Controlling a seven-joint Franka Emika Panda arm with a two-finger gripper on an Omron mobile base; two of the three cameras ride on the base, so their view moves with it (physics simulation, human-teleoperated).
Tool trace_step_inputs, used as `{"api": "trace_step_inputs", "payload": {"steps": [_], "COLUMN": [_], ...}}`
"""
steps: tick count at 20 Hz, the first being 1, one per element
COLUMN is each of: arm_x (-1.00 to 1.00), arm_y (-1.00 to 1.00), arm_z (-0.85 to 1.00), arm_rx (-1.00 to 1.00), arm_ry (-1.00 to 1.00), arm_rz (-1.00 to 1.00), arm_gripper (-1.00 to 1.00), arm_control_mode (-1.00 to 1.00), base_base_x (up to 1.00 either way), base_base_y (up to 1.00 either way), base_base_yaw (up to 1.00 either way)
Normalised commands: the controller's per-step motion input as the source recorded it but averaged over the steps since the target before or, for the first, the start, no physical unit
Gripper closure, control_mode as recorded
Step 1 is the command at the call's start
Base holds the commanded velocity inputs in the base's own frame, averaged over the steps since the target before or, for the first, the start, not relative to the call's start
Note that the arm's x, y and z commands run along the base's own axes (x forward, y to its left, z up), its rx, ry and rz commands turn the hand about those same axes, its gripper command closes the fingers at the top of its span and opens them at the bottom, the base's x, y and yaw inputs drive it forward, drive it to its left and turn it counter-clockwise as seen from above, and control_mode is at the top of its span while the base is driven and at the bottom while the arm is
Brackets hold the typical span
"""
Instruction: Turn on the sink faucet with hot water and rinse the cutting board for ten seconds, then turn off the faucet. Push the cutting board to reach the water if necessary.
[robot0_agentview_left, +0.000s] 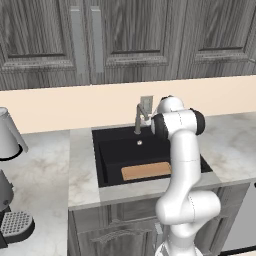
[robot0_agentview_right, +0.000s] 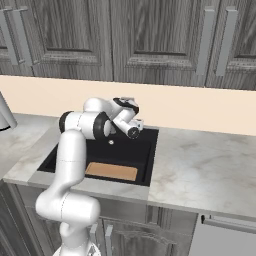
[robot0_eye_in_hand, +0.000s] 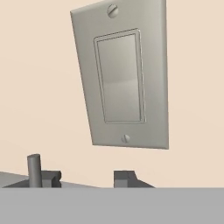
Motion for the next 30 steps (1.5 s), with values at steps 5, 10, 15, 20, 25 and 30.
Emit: {"api": "trace_step_inputs", "payload": {"steps": [5, 10, 15, 20, 25, 30], "arm_x": [0.0, 0.0, 0.0, 0.0, 0.0, -0.03], "arm_y": [0.0, 0.0, 0.0, 0.0, 0.0, -0.16], "arm_z": [0.0, 0.0, 0.0, 0.0, 0.0, 0.0], "arm_rx": [0.0, 0.0, 0.0, 0.0, 0.0, 0.0], "arm_ry": [0.0, 0.0, 0.0, 0.0, 0.0, 0.0], "arm_rz": [0.0, 0.0, 0.0, 0.0, 0.0, 0.0], "arm_gripper": [1.0, 1.0, 1.0, 1.0, 1.0, 1.0], "arm_control_mode": [-1.0, -1.0, -1.0, -1.0, -1.0, -1.0], "base_base_x": [0.0, 0.0, 0.0, 0.0, 0.0, 0.0], "base_base_y": [0.0, 0.0, 0.0, 0.0, 0.0, 0.0], "base_base_yaw": [0.0, 0.0, 0.0, 0.0, 0.0, 0.0]}}
